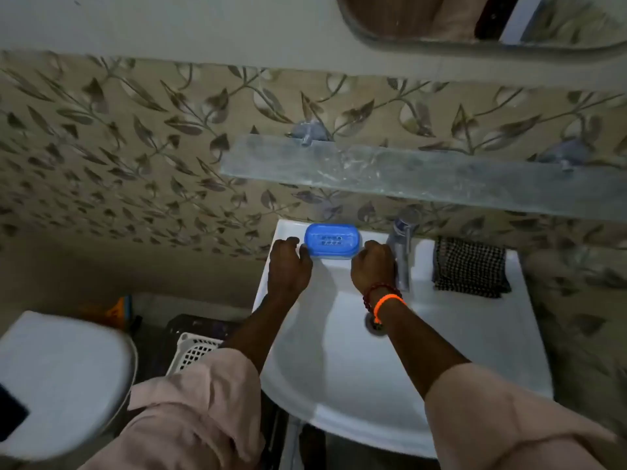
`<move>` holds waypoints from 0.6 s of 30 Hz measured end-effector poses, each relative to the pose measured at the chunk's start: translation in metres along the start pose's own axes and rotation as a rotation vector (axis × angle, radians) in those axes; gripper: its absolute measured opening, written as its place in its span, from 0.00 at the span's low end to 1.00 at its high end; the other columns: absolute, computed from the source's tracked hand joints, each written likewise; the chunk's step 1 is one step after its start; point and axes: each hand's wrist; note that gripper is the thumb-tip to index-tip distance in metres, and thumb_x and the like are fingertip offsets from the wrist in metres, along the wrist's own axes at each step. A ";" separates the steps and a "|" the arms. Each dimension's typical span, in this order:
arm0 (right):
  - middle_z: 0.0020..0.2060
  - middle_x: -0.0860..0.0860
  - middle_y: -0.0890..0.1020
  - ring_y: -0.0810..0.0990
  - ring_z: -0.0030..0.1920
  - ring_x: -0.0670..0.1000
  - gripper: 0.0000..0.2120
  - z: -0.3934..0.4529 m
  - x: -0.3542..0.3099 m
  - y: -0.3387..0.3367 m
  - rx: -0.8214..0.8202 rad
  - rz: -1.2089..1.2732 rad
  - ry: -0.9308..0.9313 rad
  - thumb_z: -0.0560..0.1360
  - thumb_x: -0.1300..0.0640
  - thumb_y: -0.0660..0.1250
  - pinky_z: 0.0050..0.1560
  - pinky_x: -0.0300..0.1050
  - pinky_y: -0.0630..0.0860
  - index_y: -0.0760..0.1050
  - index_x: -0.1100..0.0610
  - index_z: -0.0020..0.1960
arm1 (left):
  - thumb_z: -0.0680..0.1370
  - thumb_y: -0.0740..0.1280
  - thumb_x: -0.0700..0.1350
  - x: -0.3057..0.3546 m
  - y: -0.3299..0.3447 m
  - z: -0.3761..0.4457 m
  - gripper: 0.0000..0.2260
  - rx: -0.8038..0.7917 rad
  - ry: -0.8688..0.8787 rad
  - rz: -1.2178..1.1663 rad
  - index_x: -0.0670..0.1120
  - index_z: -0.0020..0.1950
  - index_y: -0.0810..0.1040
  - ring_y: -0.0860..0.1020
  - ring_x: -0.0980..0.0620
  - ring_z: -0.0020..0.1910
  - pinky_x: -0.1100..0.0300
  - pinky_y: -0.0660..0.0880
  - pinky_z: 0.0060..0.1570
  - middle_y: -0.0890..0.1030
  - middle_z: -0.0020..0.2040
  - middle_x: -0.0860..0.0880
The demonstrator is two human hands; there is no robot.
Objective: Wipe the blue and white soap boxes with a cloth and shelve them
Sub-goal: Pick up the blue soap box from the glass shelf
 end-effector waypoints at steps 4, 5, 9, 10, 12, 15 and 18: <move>0.51 0.69 0.81 0.77 0.57 0.65 0.10 0.024 -0.005 0.005 -0.012 0.002 0.041 0.76 0.66 0.61 0.54 0.53 0.70 0.78 0.70 0.50 | 0.84 0.63 0.42 0.004 0.007 0.025 0.13 0.040 -0.066 -0.038 0.33 0.52 0.82 0.81 0.34 0.54 0.50 0.72 0.52 0.84 0.52 0.33; 0.50 0.69 0.82 0.78 0.56 0.66 0.09 0.030 -0.006 0.006 -0.016 0.018 0.042 0.76 0.66 0.61 0.54 0.53 0.70 0.78 0.71 0.48 | 0.84 0.62 0.41 0.004 0.010 0.030 0.14 0.054 -0.067 -0.049 0.34 0.46 0.81 0.82 0.34 0.51 0.50 0.71 0.47 0.85 0.48 0.33; 0.41 0.68 0.82 0.80 0.47 0.64 0.10 0.042 -0.005 0.009 -0.049 0.071 0.090 0.75 0.67 0.61 0.43 0.50 0.70 0.73 0.65 0.35 | 0.85 0.60 0.43 0.007 0.015 0.042 0.20 0.023 -0.146 -0.099 0.35 0.36 0.76 0.81 0.31 0.46 0.52 0.69 0.42 0.83 0.43 0.30; 0.35 0.65 0.80 0.78 0.42 0.62 0.13 0.045 -0.003 0.011 -0.043 0.098 0.118 0.76 0.67 0.61 0.40 0.48 0.67 0.69 0.62 0.32 | 0.85 0.60 0.43 0.008 0.016 0.045 0.21 0.017 -0.157 -0.113 0.38 0.33 0.72 0.80 0.30 0.45 0.51 0.70 0.41 0.82 0.42 0.29; 0.30 0.58 0.73 0.72 0.38 0.56 0.16 0.046 -0.001 0.012 -0.030 0.158 0.169 0.76 0.67 0.61 0.39 0.43 0.64 0.65 0.61 0.30 | 0.84 0.62 0.41 0.010 0.017 0.047 0.22 0.024 -0.141 -0.121 0.42 0.29 0.67 0.80 0.30 0.44 0.51 0.69 0.40 0.82 0.40 0.29; 0.35 0.58 0.73 0.73 0.39 0.53 0.11 0.047 -0.001 0.010 -0.025 0.252 0.220 0.77 0.66 0.61 0.41 0.42 0.65 0.72 0.62 0.36 | 0.82 0.64 0.39 0.009 0.017 0.050 0.23 0.037 -0.151 -0.151 0.44 0.26 0.65 0.80 0.28 0.44 0.48 0.72 0.40 0.81 0.39 0.28; 0.39 0.64 0.82 0.80 0.44 0.59 0.10 0.048 -0.002 0.007 -0.029 0.286 0.216 0.76 0.67 0.62 0.42 0.42 0.69 0.81 0.68 0.42 | 0.82 0.64 0.41 0.010 0.015 0.051 0.20 0.011 -0.209 -0.198 0.37 0.31 0.77 0.81 0.29 0.46 0.48 0.75 0.43 0.83 0.41 0.29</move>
Point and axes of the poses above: each hand's wrist, its own z-axis towards the middle knuckle, its own y-axis out of the palm, x = y × z
